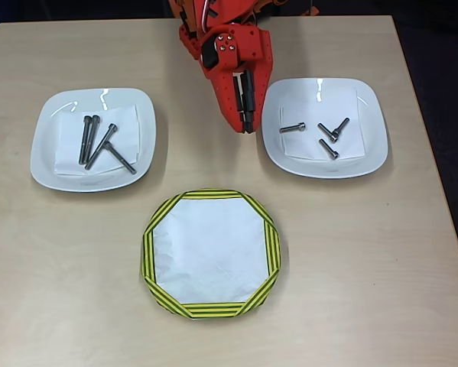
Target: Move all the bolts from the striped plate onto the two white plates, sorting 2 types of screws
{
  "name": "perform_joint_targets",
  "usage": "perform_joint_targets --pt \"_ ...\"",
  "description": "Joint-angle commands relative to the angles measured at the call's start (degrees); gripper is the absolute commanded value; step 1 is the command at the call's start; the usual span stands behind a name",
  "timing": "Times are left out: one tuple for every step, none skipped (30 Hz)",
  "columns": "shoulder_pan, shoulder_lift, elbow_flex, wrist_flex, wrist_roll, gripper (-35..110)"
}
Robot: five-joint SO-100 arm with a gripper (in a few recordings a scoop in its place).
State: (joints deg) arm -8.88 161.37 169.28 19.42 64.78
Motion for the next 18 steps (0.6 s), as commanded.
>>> perform_joint_targets --pt "1.7 5.9 1.6 4.9 1.6 0" --pt "2.5 7.6 2.5 6.6 3.8 0" --pt "3.2 8.8 3.3 8.0 5.7 0" --pt "3.9 10.1 4.2 9.6 7.3 0" --pt "4.7 11.3 5.0 11.3 9.8 0" --pt "5.4 12.4 5.8 12.9 11.3 0" --pt "6.2 13.4 6.2 14.9 11.5 0" --pt "6.9 14.1 6.3 17.1 13.3 0" --pt "7.5 15.6 6.6 19.3 13.8 0" --pt "8.2 16.8 7.0 21.5 14.3 0" --pt "8.5 18.5 7.6 24.2 16.2 0" --pt "8.7 20.3 8.6 26.7 17.4 0" --pt "8.8 22.9 10.1 28.6 17.8 0" --pt "8.8 25.8 10.7 32.3 19.0 0" --pt "8.3 27.5 10.7 35.7 19.5 0" --pt "7.6 29.1 10.7 38.7 19.1 0" --pt "7.3 28.9 10.7 40.2 18.6 0" --pt "7.3 28.9 10.7 42.5 19.2 0"
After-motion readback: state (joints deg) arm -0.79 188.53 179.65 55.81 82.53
